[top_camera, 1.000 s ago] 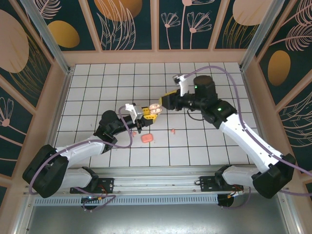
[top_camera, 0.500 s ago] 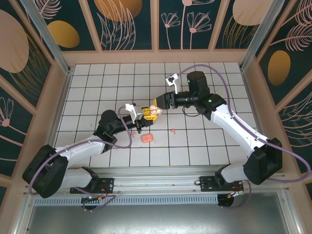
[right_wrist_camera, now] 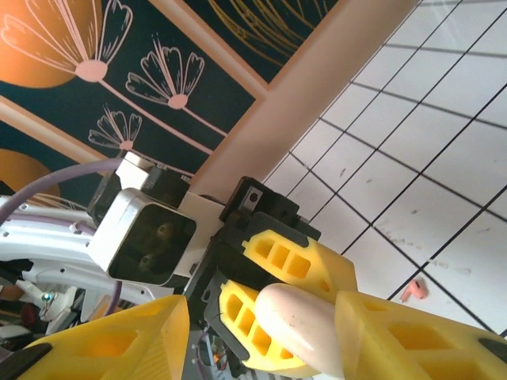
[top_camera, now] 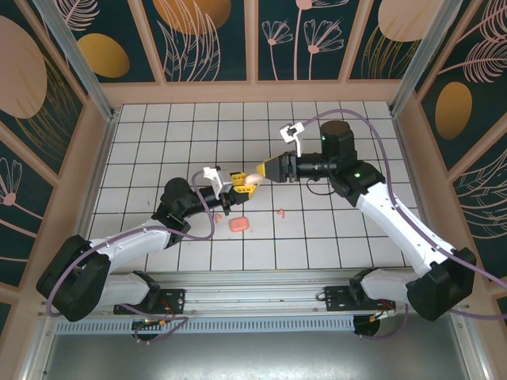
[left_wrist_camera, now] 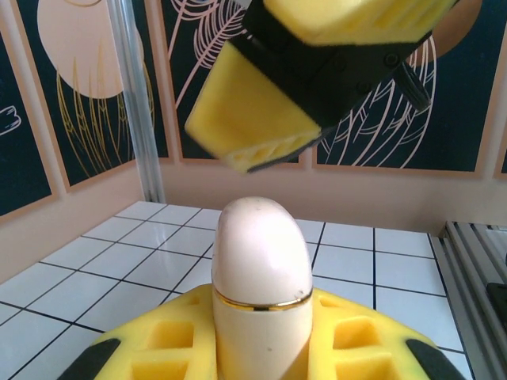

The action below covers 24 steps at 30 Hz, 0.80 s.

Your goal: Insert the wireless bluetooth earbuds into the charging case

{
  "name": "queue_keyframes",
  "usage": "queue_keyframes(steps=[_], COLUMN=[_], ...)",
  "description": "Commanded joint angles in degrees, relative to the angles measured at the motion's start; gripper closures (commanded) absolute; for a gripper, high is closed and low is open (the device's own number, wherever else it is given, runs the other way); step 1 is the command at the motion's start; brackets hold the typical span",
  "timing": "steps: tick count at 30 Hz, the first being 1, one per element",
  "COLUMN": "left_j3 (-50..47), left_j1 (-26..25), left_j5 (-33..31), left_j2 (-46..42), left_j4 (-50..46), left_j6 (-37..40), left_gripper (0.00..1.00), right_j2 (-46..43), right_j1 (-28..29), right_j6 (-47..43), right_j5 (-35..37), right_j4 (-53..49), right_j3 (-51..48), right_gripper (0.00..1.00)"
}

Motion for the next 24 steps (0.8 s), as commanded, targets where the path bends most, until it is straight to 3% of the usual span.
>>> queue_keyframes(steps=[1,15,24], left_j3=[1.94,5.32,10.84], left_j1=[-0.37,-0.30,-0.31], left_j5=[-1.38,-11.43,-14.47], left_j2=[-0.94,-1.58,2.90], left_j4=[-0.72,-16.84,-25.08], left_j6=[-0.73,-16.84,-27.62], left_gripper=[0.92,0.91,0.92], right_j2=[-1.73,-4.19,-2.48], right_j1=[-1.14,-5.59,-9.67], right_j6=[1.92,11.53,15.20], right_j5=[0.87,29.22,29.59], right_j4=[3.45,0.11,0.82], right_j3=[-1.75,-8.09,-10.81], right_gripper=[0.48,0.48,0.50])
